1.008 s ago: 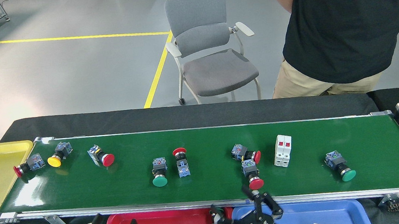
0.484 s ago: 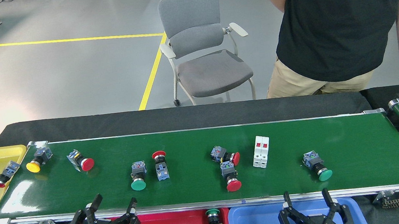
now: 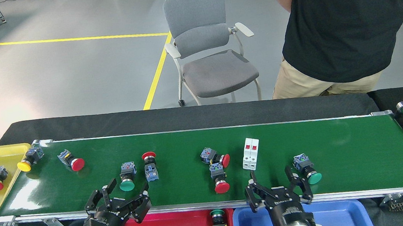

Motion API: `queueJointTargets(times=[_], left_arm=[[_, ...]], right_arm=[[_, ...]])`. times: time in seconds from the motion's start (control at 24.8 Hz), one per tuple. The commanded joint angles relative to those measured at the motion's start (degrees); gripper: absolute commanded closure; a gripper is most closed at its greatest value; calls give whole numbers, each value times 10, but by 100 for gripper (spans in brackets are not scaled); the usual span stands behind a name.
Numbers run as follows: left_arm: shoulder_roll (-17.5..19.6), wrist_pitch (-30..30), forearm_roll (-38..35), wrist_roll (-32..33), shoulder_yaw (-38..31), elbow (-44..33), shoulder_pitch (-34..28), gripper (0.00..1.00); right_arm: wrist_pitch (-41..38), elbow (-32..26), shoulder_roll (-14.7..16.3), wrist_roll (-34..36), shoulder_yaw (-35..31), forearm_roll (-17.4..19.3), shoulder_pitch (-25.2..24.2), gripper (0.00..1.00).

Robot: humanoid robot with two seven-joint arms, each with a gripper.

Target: Pick switch part from conveyor to tray

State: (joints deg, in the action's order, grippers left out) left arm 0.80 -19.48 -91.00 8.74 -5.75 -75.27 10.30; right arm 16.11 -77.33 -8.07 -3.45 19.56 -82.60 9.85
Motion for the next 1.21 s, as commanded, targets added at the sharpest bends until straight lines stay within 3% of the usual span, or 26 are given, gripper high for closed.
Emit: queueJointTargets(times=[0.0,0.04,0.08,0.12,0.2,0.28,0.32,0.4,0.44,0.52,0.56,0.6,0.73,0.85,0.93,1.09,1.17], left_arm=[[3,23,0,-9,0,31,24,43],[3,21,6,-9,-1,45,30,67],[6,16,7,-10,-3,57,36,78],[11,5,9,-16,-5,63,39,87],[15,-12,20,-36,-3,62,40,94],[16,-16,26,-42,0,55,35,96],[16,-22,30,-42,2,43,27,96],[16,-70,36,-41,1,-1,1,96],[17,-113,40,-40,1,-34,-20,95],[26,-216,43,-38,-6,-104,-77,90],[37,-255,48,-38,-9,-132,-101,83],[47,-255,57,-38,-15,-162,-134,67],[44,-255,66,-37,-33,-221,-199,1],[39,-255,68,-38,-33,-231,-221,0],[39,-255,67,-38,-34,-231,-220,0],[21,-255,65,-38,-55,-231,-221,0],[14,-167,65,-38,-63,-227,-216,0]], right_arm=[[29,28,-9,-2,17,3,30,0],[35,42,-9,-1,26,5,40,0],[38,60,-10,0,34,8,51,1],[40,83,-10,-1,38,11,65,2],[42,121,-10,0,41,26,83,10],[38,133,-11,4,43,42,97,31],[34,134,-6,5,43,47,106,51],[16,133,-3,8,43,53,113,84],[2,133,-3,10,43,54,113,91],[-9,133,-3,11,42,54,113,92],[-10,131,-2,11,43,54,112,92],[-12,126,-2,11,42,55,110,92],[-27,106,-2,5,41,64,104,93],[-52,43,26,-2,38,85,79,93],[-95,-56,70,-17,37,121,31,93],[-174,-187,154,-35,31,165,-74,90],[-235,-219,185,-31,2,189,-121,87]])
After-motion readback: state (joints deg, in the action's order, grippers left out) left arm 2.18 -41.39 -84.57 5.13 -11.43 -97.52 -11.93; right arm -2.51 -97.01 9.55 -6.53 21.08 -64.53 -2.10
